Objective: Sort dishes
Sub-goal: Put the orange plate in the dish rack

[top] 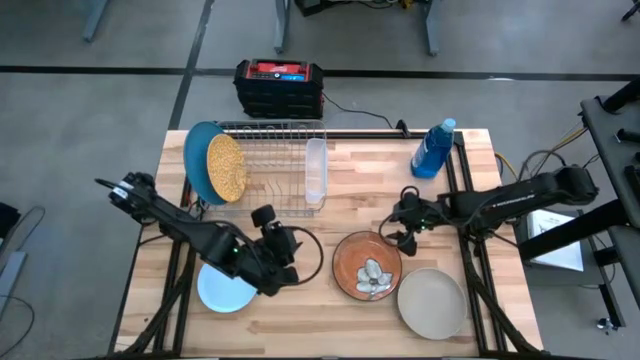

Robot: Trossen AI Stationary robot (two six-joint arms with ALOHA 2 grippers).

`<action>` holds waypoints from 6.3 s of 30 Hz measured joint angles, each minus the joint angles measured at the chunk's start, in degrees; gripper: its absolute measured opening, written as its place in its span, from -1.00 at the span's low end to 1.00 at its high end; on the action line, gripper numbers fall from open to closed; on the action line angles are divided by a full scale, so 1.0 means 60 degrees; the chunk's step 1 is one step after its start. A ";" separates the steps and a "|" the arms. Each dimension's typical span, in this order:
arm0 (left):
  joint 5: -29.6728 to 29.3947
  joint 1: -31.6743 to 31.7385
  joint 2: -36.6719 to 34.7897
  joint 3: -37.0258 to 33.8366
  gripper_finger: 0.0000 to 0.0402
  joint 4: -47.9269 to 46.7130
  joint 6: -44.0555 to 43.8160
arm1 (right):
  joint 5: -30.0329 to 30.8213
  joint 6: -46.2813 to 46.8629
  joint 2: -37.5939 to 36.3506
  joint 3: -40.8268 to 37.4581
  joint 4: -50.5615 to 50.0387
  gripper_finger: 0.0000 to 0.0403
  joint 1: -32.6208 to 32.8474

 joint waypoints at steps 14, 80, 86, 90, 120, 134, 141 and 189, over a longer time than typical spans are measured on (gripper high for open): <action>0.0299 -0.0015 0.1124 -0.0626 -0.26 -0.0007 0.0777 | 0.0004 0.0671 0.2307 -0.0027 0.1326 0.28 0.0004; 0.3304 0.0350 0.0336 -0.0651 -0.26 0.4551 0.4745 | 0.6211 -0.5539 0.0992 0.1187 0.4490 -1.00 0.3348; 0.4031 0.1147 -0.1191 -0.1489 -0.26 0.5561 0.6190 | 0.7070 -0.5500 0.1017 0.1180 0.4654 -0.99 0.3746; 0.5060 0.1843 -0.2073 -0.3737 -0.26 0.8378 0.6004 | 0.7589 -0.5676 0.1097 0.1174 0.4854 -0.99 0.3925; 0.3165 0.2553 0.0747 -0.6755 -0.26 1.4481 0.3782 | 0.7252 -0.6963 0.2176 0.1187 0.6891 -1.00 0.4022; 0.3368 0.2432 0.1104 -0.6753 -0.79 1.4811 0.3713 | 0.7059 -0.6487 0.2815 0.1199 0.7781 -1.00 0.3847; 0.2945 0.2219 0.1104 -0.6713 -0.87 1.4947 0.3643 | 0.6983 -0.6102 0.2631 0.1198 0.7646 -1.00 0.3847; -0.7339 -0.0732 -0.1547 -0.4691 -0.89 1.3740 0.8756 | 0.7367 -0.5171 -0.0763 0.1187 0.7101 0.25 0.3684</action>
